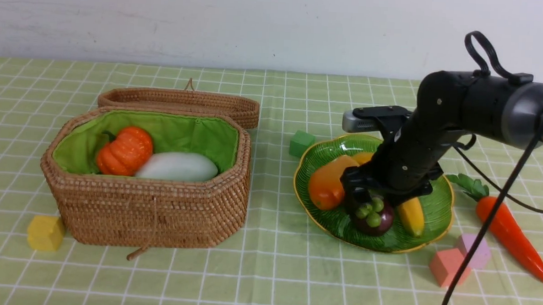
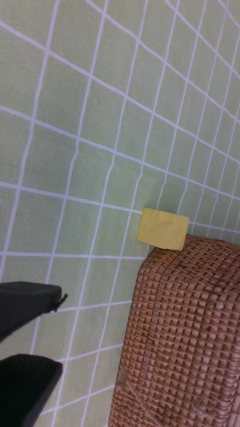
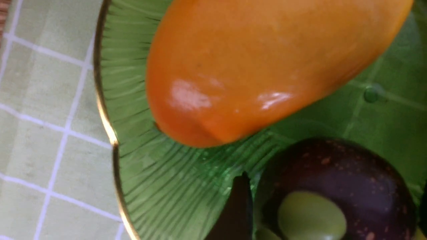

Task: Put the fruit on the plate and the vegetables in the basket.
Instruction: Use the right arm to grab a mangosteen and put it into the right plate, then use the right arm to grab a carrot and put it into the left basket

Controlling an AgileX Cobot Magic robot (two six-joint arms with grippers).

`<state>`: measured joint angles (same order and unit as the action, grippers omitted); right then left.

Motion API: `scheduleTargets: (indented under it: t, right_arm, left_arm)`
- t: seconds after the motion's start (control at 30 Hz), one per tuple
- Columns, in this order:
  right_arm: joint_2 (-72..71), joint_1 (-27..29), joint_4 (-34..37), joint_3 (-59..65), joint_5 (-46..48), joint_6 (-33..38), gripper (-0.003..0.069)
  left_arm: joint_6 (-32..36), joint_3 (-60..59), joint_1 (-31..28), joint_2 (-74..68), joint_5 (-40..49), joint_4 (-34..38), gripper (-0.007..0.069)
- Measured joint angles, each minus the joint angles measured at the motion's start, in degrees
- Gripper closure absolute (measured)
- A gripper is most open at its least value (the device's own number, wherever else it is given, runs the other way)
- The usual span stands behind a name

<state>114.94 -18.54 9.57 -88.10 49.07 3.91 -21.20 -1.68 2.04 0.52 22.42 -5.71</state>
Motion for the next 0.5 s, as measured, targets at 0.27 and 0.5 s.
scheduleTargets:
  t: [0.27,0.5]
  right_arm:
    - [-9.0,0.5,-13.8,0.0,1.5,-5.7,-0.0003]
    - [-14.4,9.5,-20.2,0.0,8.5,-6.7,0.0015]
  left_arm:
    - [0.0,0.0,0.0,0.0,0.0,0.0,0.0386]
    - [0.0,0.0,0.0,0.0,0.0,0.0,0.0386]
